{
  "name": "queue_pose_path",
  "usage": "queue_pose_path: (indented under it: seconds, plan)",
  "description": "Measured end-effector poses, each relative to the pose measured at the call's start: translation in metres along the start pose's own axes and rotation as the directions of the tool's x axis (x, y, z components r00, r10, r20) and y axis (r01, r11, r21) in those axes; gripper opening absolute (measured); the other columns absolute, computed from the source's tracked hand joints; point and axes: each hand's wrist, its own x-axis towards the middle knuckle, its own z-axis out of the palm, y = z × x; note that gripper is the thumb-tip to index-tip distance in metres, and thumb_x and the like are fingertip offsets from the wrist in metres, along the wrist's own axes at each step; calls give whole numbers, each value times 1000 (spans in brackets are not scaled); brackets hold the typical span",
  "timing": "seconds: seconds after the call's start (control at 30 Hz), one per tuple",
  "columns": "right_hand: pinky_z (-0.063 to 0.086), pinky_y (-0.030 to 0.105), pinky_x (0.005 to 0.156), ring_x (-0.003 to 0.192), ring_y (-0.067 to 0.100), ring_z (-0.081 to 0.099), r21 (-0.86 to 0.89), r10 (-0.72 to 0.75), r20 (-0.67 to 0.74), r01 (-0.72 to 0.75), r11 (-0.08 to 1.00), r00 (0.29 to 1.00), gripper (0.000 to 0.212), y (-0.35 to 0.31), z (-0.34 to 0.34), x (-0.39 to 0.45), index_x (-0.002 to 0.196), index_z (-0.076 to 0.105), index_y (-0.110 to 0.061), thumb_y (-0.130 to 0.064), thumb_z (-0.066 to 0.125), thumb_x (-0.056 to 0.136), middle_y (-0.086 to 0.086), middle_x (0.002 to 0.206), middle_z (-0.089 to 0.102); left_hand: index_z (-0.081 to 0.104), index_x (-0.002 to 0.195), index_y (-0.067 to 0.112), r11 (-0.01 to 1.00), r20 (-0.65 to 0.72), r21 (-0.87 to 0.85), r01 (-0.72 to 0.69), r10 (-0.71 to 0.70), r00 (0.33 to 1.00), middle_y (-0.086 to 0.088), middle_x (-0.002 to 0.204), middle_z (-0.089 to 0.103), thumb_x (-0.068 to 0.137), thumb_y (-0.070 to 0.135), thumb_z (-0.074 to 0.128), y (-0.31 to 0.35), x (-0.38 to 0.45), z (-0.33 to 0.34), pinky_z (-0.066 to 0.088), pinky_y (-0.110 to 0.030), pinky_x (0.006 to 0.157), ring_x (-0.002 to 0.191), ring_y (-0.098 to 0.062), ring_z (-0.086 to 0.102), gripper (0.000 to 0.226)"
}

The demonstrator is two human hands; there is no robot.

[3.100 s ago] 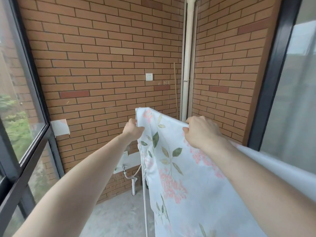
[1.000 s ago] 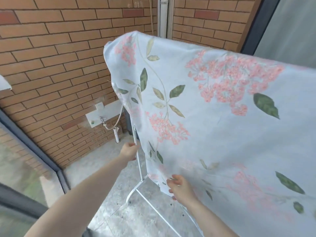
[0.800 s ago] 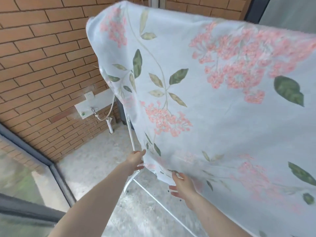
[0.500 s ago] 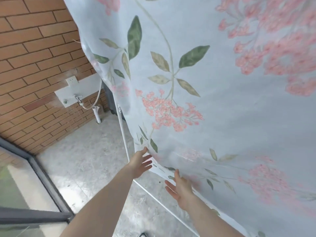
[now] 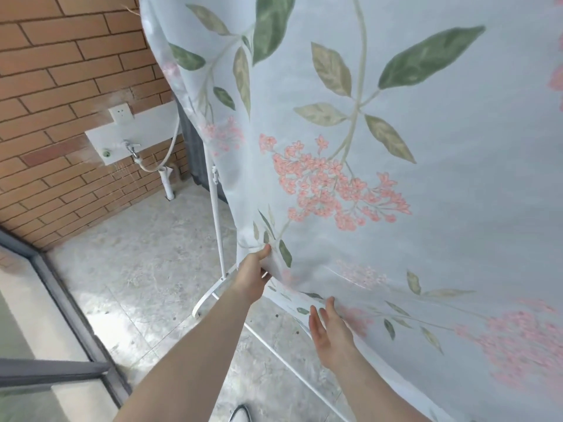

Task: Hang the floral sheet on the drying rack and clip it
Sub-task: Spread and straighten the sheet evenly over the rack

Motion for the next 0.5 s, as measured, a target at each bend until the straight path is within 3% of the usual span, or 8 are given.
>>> queue_pose_path:
  seconds: [0.1, 0.23, 0.3, 0.4, 0.5]
  plan:
    - [62, 25, 74, 105, 12, 72, 60, -37, -27, 39, 997, 999, 45, 0, 0, 4, 125, 64, -12, -35, 79, 89, -4, 128, 67, 70, 124, 12, 988, -168, 18, -157, 157, 973, -5, 122, 75, 94, 15, 75, 9, 0, -12, 56, -30, 85, 111, -20, 71, 31]
    - [61, 21, 70, 88, 9, 73, 56, -119, -150, 128, 990, 981, 28, 6, 8, 9, 111, 64, -13, -27, 78, 92, 2, 118, 73, 70, 101, 6, 964, -335, 105, -245, 266, 904, -8, 109, 74, 86, 10, 83, 23, -5, -36, 59, -30, 76, 101, -25, 71, 20]
    - [60, 19, 68, 82, 7, 74, 7, -146, -167, 149, 989, 975, 24, 15, 17, 10, 105, 63, -15, -28, 78, 92, -1, 112, 74, 63, 86, 9, 953, -379, 154, -260, 300, 875, -10, 97, 68, 85, 11, 85, 28, -7, -45, 60, -31, 72, 90, -25, 66, 22]
    - [58, 19, 54, 69, 4, 73, -105, -200, -152, 185, 977, 968, 20, 27, 33, 18, 95, 65, -14, -30, 76, 94, -3, 96, 74, 59, 82, 9, 939, -412, 186, -288, 341, 845, -10, 89, 63, 84, 15, 86, 35, -3, -60, 60, -32, 67, 81, -23, 63, 29]
    - [51, 23, 57, 71, 9, 73, -198, -248, -156, 215, 956, 956, 21, 32, 45, 31, 89, 66, -12, -30, 74, 95, 1, 88, 75, 55, 79, 8, 925, -420, 226, -305, 375, 826, -11, 83, 62, 84, 15, 87, 39, 3, -73, 59, -30, 59, 76, -23, 62, 33]
